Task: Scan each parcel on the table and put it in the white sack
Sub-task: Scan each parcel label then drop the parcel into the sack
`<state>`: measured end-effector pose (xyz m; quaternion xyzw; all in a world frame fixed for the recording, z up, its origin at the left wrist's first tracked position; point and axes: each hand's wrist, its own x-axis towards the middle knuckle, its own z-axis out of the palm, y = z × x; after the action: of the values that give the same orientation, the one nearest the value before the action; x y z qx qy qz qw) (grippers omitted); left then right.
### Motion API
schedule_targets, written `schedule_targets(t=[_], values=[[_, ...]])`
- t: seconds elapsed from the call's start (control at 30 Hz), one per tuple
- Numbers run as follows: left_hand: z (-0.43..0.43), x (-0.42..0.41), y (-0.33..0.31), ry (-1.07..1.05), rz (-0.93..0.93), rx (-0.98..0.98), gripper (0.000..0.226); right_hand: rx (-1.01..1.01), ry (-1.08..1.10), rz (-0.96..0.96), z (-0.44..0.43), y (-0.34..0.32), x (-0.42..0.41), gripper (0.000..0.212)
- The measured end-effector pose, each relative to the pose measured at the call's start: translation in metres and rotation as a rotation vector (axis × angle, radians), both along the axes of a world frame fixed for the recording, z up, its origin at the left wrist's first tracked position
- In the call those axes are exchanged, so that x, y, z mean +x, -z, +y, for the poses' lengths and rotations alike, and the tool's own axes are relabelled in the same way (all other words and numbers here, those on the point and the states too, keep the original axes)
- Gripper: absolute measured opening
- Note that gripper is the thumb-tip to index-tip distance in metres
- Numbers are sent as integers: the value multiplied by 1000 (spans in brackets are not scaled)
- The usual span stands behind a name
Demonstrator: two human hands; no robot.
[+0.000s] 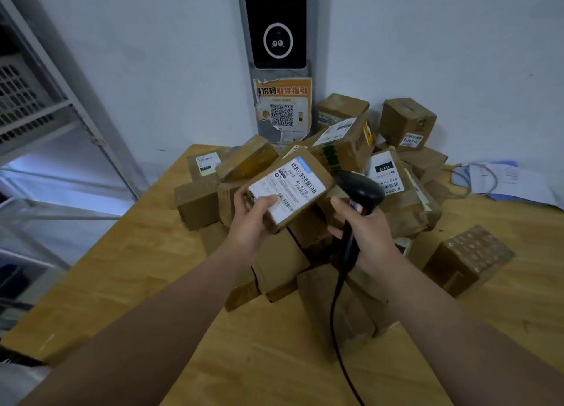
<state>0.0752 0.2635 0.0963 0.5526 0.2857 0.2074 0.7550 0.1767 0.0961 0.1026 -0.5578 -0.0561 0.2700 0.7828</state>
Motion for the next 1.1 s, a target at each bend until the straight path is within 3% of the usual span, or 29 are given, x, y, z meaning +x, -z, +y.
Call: schedule_targets(t=[0.1,0.27,0.4,0.53,0.7,0.87,0.93,1.1], values=[[-17,-1,6,-21,-8,-40,42,91,25,36,5,-3,-4,46],[-37,-1,8,-90,-90,-156,63,160,112,-31,6,0,-16,31],[-49,-2,5,101,-46,-52,64,199,-60,-98,6,-7,-22,46],[-39,-7,3,219,97,127,79,127,-99,-132,-7,-16,-15,37],[-21,-3,-14,277,106,182,93,99,-194,-161,-19,-28,-7,29],[-12,-2,-23,212,174,283,54,-280,-43,-320,-21,-35,-3,31],[-7,-3,-17,135,168,296,41,-312,-76,-378,-25,-37,-9,26],[-3,-5,1,60,178,336,36,-243,-130,-430,-36,-28,-38,19]])
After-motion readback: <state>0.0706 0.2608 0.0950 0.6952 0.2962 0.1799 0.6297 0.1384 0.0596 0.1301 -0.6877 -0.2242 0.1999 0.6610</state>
